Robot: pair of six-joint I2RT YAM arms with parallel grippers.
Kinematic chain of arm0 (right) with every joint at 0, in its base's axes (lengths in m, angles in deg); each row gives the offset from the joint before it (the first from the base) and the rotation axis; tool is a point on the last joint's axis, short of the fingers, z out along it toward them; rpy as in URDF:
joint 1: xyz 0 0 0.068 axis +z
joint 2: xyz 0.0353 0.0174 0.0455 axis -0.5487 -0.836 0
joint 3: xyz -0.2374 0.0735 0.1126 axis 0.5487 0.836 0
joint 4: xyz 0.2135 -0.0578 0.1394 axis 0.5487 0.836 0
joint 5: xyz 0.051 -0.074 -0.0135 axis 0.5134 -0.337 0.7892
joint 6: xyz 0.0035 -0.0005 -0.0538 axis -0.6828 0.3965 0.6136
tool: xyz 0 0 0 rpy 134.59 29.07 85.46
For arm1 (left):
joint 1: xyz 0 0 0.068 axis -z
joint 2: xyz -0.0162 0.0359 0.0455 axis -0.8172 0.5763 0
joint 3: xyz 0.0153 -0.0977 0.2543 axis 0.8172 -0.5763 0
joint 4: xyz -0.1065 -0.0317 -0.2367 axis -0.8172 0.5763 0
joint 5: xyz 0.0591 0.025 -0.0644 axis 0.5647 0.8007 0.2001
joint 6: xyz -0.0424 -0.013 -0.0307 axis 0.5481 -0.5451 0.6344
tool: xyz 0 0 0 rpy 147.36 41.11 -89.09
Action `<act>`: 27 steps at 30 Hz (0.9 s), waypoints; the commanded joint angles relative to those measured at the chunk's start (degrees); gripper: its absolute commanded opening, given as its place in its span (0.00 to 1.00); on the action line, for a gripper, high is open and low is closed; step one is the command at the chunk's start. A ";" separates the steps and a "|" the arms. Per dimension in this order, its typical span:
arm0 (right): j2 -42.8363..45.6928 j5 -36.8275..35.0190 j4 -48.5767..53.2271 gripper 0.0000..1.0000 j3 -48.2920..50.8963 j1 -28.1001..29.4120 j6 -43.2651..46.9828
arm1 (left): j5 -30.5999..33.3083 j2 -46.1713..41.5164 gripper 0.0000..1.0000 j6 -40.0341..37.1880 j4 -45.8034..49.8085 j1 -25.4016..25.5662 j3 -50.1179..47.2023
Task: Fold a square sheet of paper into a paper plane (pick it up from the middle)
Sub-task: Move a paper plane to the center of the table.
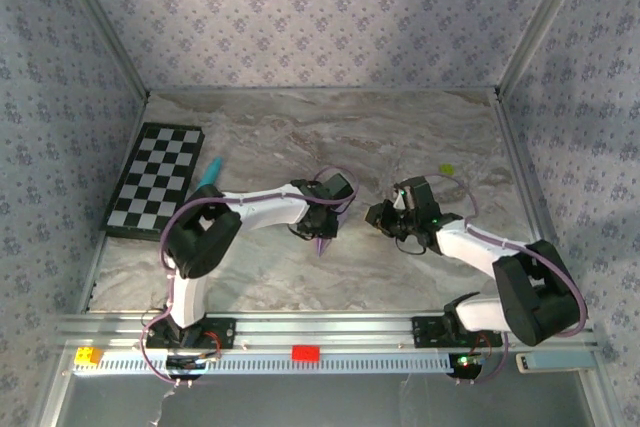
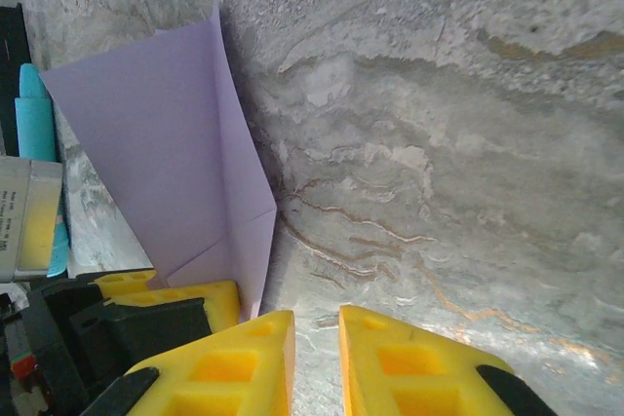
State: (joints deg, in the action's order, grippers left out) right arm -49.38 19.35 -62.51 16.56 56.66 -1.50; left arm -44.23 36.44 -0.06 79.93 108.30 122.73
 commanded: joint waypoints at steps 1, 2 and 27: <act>2.40 -0.64 2.32 0.21 1.08 -1.12 1.12 | 1.47 4.56 0.25 2.09 2.78 0.06 0.23; 2.85 -0.56 2.75 0.20 1.18 -1.47 1.46 | 1.29 5.11 0.26 2.62 2.83 0.03 0.65; 5.81 2.30 4.56 0.22 2.05 -5.71 3.68 | 4.92 7.32 0.36 7.77 7.71 0.03 6.59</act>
State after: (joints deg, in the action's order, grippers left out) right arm -44.50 20.90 -59.10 18.17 51.39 1.10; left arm -41.35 40.89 6.32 85.00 108.56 129.77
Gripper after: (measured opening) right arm 0.220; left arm 0.357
